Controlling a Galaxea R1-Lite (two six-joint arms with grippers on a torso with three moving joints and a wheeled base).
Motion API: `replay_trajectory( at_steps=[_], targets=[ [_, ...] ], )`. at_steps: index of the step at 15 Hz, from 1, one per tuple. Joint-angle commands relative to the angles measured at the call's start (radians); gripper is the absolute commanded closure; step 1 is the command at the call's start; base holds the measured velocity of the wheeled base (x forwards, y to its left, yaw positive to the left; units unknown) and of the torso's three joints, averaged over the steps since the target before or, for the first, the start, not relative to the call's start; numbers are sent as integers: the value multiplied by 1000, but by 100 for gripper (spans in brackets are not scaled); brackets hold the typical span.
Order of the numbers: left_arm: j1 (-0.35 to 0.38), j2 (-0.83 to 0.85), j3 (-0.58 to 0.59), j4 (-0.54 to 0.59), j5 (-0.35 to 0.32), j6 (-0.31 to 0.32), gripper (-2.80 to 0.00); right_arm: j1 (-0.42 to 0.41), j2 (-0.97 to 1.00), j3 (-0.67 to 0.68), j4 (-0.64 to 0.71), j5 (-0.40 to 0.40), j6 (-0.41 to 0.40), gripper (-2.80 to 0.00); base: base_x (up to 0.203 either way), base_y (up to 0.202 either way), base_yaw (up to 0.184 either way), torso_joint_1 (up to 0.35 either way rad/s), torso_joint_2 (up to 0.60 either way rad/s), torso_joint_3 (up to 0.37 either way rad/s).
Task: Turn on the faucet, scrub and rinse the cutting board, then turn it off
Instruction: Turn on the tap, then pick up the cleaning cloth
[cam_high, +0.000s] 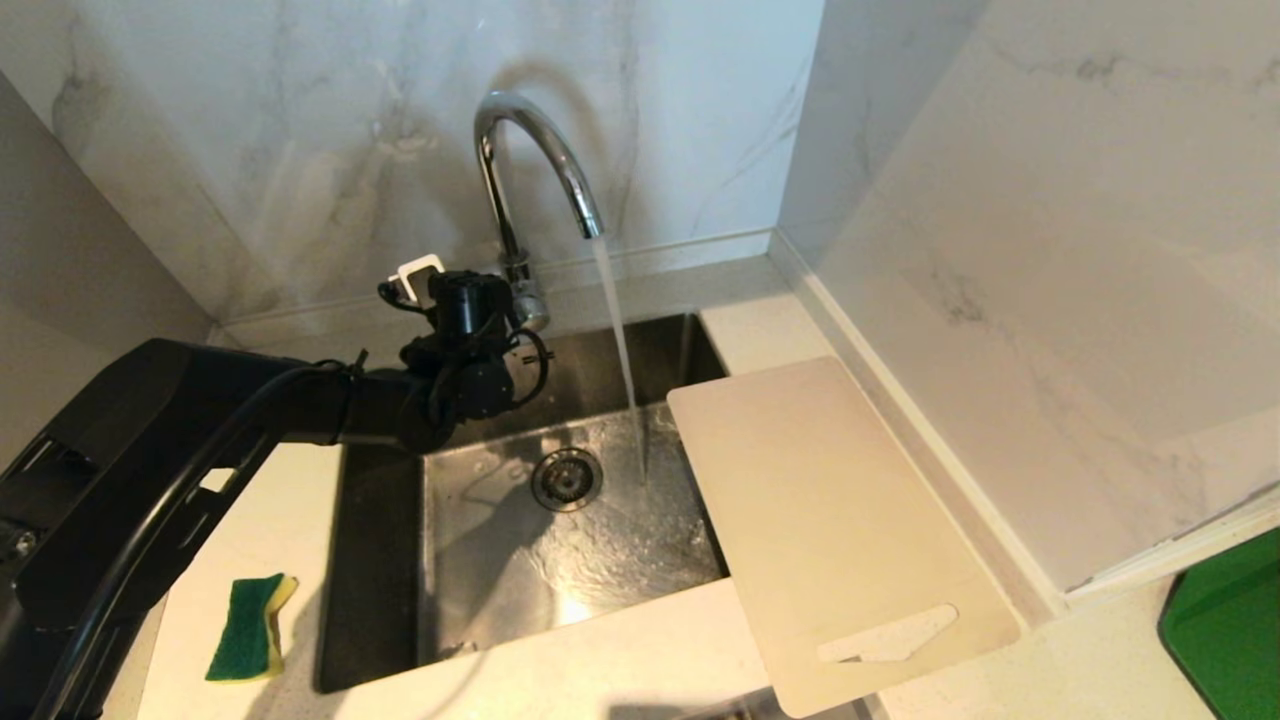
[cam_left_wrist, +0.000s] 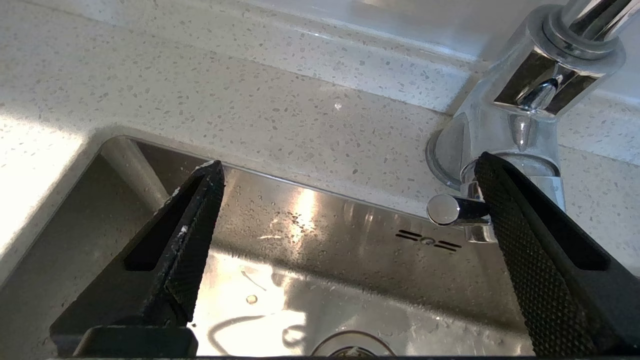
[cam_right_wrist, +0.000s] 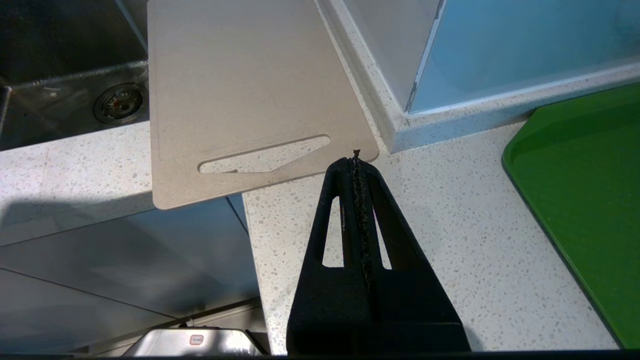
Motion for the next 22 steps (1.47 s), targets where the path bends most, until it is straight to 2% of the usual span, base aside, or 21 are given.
replay_trajectory(
  at_steps=[1,9,12,15,17,19,21,22],
  targets=[
    [-11,-28,-1,-6,-1,-6,-280,1,0,2,0,0,0,0,0,0,0,0,0,0],
    [-55,-143,-2,-13,-1,-27,-280,1,0,1,0,0,0,0,0,0,0,0,0,0],
    [-53,-235,46,1,-19,-23,-280,1,0,0,0,0,0,0,0,0,0,0,0,0],
    [-53,-405,185,10,-136,-21,-280,0,0,1,0,0,0,0,0,0,0,0,0,0],
    [-52,-534,282,60,-264,-18,-280,1,0,1,0,0,0,0,0,0,0,0,0,0],
    [-52,-627,350,194,-408,-18,-280,1,0,0,0,0,0,0,0,0,0,0,0,0],
    [-54,-657,383,244,-433,-15,-280,1,0,0,0,0,0,0,0,0,0,0,0,0],
    [-53,-668,409,249,-433,-5,0,1,0,2,0,0,0,0,0,0,0,0,0,0]
  ],
)
